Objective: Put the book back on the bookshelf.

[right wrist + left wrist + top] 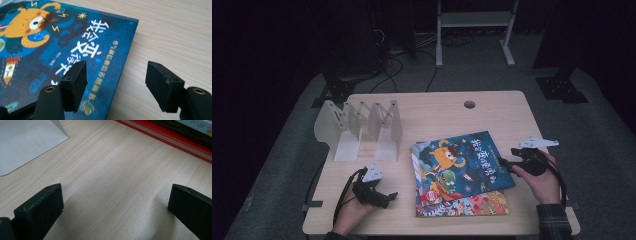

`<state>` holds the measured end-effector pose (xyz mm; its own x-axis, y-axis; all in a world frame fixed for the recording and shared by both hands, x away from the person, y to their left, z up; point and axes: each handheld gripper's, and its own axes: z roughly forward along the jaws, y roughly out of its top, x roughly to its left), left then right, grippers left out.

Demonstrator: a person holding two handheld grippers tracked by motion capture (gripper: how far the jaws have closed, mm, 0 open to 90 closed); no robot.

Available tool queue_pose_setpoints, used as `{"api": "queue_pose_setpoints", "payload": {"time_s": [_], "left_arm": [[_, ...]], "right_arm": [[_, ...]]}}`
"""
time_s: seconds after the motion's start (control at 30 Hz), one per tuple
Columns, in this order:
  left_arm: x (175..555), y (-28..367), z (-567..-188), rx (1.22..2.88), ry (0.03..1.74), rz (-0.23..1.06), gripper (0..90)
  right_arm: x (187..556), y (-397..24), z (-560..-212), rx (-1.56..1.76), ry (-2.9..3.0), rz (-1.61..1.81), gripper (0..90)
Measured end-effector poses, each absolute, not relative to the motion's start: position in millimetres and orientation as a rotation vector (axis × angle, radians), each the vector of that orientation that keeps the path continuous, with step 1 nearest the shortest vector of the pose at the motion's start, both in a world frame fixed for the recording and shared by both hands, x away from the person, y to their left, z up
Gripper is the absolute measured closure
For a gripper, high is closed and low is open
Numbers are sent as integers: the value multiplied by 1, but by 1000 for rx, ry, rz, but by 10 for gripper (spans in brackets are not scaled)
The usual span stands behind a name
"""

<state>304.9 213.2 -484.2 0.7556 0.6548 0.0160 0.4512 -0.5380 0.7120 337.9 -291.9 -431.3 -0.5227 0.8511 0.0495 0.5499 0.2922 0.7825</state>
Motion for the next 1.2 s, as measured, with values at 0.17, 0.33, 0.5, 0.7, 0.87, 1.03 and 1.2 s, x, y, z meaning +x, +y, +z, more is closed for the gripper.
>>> {"api": "queue_pose_setpoints", "payload": {"time_s": [0.17, 0.33, 0.5, 0.7, 0.87, 1.03, 1.2], "left_arm": [[305, 213, -484, 2232, 824, 366, 0], [305, 213, -484, 2232, 824, 366, 0], [305, 213, -484, 2231, 824, 366, 0], [305, 213, -484, 2232, 824, 365, 0], [305, 213, -484, 2230, 824, 366, 0], [305, 213, -484, 2232, 824, 366, 0], [305, 213, -484, 2232, 824, 366, 0]], "right_arm": [[344, -287, -428, 1255, 2192, 1103, 346], [356, -282, -428, 1260, 2209, 1085, 353], [365, -278, -429, 1261, 2217, 1086, 353], [376, -272, -436, 1279, 2247, 1069, 349], [385, -265, -442, 1295, 2274, 1069, 355], [389, -261, -446, 1304, 2295, 1068, 344], [391, -263, -447, 1320, 2299, 1087, 338]]}}
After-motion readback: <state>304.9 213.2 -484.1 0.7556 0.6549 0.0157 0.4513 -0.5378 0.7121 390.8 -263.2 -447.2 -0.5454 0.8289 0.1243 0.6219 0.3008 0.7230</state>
